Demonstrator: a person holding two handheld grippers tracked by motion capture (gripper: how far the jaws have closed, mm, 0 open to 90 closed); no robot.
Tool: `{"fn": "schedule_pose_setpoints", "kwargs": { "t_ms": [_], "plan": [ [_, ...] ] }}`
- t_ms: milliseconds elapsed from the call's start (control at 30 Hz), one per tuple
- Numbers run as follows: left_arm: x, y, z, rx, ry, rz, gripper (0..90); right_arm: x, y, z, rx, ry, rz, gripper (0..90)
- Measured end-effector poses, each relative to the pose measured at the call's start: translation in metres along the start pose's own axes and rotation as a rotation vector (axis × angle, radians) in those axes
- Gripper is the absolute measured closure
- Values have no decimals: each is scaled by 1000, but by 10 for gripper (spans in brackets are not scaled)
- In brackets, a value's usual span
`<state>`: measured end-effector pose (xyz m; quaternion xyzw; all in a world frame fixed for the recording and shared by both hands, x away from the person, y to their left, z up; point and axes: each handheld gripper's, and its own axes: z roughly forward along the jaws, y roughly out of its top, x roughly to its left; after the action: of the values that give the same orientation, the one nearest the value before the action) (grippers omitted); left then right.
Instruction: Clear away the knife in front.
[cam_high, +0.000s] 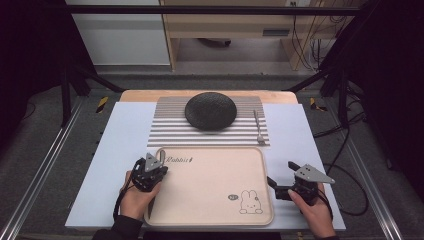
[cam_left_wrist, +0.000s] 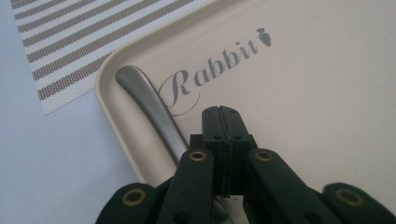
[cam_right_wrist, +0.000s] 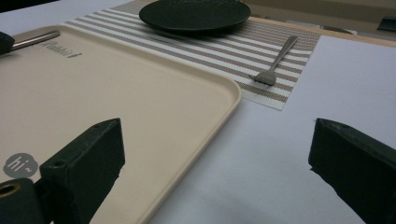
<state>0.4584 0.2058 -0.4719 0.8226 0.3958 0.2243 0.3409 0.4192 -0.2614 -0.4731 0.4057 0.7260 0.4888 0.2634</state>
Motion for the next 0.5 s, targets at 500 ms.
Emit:
{"fn": "schedule_pose_setpoints", "kwargs": {
  "t_ms": [500],
  "plan": [
    [-22,9,0,-95,8,118,883,-1,1,-2,-10,2,1,41]
  ]
}}
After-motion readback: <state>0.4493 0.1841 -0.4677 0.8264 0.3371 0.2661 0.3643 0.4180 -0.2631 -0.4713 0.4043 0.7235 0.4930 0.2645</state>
